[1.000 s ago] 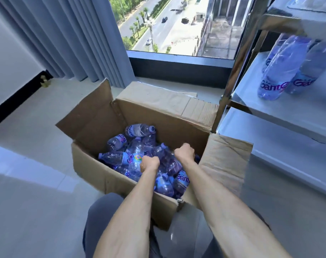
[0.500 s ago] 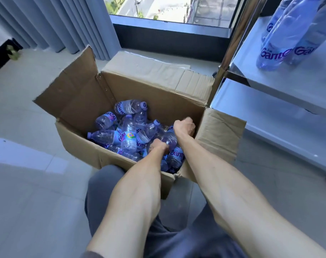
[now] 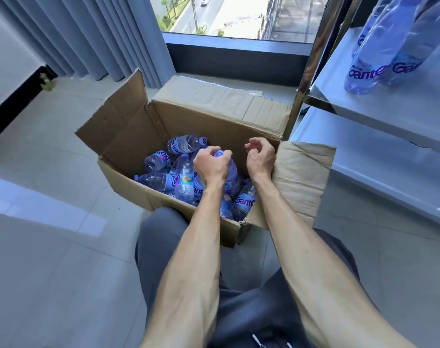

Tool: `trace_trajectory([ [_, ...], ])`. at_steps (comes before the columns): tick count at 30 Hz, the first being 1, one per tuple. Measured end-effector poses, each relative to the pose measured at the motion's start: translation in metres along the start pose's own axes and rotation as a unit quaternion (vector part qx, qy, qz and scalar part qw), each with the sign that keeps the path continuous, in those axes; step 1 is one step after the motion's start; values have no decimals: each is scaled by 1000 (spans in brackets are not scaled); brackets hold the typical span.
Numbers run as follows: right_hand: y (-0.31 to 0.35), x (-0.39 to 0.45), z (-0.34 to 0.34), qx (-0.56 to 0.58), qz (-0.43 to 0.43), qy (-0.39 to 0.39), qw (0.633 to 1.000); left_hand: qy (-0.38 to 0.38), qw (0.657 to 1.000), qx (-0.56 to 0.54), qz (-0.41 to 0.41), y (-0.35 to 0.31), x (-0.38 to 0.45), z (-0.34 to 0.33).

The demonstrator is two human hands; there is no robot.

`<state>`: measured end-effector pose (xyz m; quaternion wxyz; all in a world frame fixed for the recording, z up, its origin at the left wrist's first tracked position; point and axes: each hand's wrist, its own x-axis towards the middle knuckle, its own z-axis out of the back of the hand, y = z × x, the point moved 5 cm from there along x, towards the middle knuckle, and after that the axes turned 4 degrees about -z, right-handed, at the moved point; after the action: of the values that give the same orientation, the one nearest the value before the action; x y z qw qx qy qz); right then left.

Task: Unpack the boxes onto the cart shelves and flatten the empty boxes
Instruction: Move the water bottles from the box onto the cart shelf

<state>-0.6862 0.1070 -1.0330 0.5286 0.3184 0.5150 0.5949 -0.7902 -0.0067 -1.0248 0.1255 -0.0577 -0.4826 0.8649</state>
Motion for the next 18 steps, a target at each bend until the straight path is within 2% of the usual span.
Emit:
trace_trajectory([
  [7, 31, -38, 27, 59, 65, 80, 993, 32, 985, -68, -154, -74, -29, 48],
  [11, 50, -71, 64, 99, 107, 135, 980, 24, 975, -109, -191, -114, -70, 68],
  [16, 63, -117, 125, 93, 185, 261, 943, 21, 961, -165, -222, -163, -122, 95],
  [18, 67, -131, 150, 107, 202, 238, 944, 38, 956, -178, -230, -176, -143, 102],
])
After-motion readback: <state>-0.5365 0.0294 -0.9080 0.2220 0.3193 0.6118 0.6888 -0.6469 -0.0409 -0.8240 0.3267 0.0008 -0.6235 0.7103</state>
